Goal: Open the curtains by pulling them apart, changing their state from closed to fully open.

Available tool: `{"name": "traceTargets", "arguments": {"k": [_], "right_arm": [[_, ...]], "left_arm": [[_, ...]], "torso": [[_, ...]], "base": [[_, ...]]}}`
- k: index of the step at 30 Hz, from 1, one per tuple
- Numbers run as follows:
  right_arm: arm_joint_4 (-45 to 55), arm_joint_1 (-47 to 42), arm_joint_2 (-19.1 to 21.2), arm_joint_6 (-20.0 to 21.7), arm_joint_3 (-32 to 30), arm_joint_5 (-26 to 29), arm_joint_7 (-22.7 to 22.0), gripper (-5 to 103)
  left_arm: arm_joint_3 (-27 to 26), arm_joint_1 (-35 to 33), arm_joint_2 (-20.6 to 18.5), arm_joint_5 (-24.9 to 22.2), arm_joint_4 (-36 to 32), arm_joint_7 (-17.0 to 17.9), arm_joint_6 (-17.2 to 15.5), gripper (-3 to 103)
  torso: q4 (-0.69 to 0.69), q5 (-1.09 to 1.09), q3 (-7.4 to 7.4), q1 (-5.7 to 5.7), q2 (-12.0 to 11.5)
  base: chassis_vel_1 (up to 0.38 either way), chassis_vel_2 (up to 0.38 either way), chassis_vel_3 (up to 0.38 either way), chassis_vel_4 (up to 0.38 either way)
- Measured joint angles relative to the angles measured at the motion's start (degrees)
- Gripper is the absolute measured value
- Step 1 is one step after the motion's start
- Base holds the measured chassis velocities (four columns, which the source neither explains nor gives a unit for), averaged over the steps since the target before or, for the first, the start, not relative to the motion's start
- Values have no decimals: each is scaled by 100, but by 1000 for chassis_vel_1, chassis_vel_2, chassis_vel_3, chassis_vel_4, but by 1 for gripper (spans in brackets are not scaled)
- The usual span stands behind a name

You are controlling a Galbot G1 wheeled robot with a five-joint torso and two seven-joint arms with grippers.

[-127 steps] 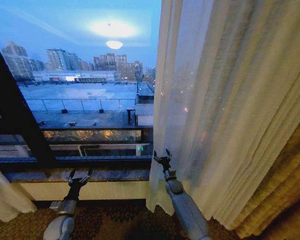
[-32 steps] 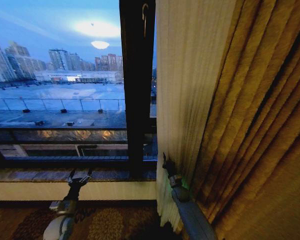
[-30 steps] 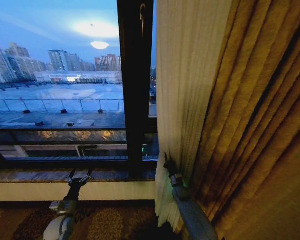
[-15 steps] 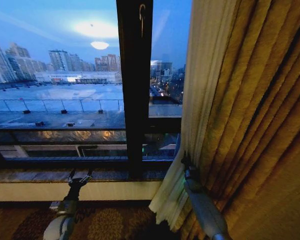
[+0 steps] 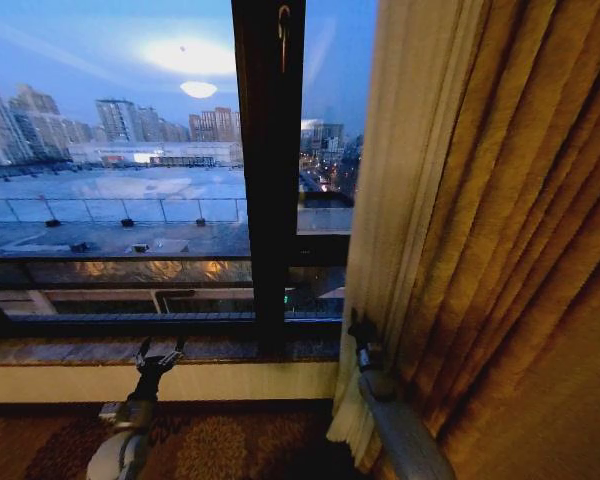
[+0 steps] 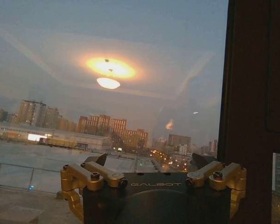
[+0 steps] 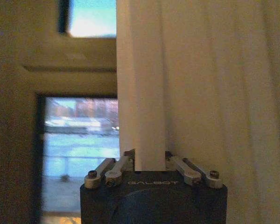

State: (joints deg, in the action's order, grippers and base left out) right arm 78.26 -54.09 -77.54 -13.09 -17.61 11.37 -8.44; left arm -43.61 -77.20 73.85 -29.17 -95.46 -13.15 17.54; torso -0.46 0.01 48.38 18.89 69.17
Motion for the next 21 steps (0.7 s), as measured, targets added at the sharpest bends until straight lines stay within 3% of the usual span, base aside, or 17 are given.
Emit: {"name": "traceTargets", "arguments": {"k": [7, 9, 12, 14, 15, 21], "right_arm": [[898, -571, 78, 127, 69, 197, 281, 55], [950, -618, 86, 127, 55, 187, 285, 55], [1126, -839, 88, 131, -45, 50, 292, 71], [1139, -881, 78, 131, -59, 9, 292, 71], [1146, -932, 47, 125, -86, -46, 291, 83], [1145, -977, -81, 99, -80, -188, 293, 97]], "left_arm": [[0, 0, 0, 0, 0, 0, 0, 100], [0, 0, 0, 0, 0, 0, 0, 100], [0, 0, 0, 0, 0, 0, 0, 100], [0, 0, 0, 0, 0, 0, 0, 100], [0, 0, 0, 0, 0, 0, 0, 100], [0, 0, 0, 0, 0, 0, 0, 100]], "torso": [[0, -1, -1, 0, 0], [0, -1, -1, 0, 1], [-1, -1, -1, 0, 1], [-1, -1, -1, -1, 1], [-1, -2, -1, -1, 1], [-1, -1, -1, 0, 1]], "base": [[0, 0, 0, 0], [0, 0, 0, 0], [0, 0, 0, 0], [0, 0, 0, 0], [0, 0, 0, 0], [0, 0, 0, 0]]}}
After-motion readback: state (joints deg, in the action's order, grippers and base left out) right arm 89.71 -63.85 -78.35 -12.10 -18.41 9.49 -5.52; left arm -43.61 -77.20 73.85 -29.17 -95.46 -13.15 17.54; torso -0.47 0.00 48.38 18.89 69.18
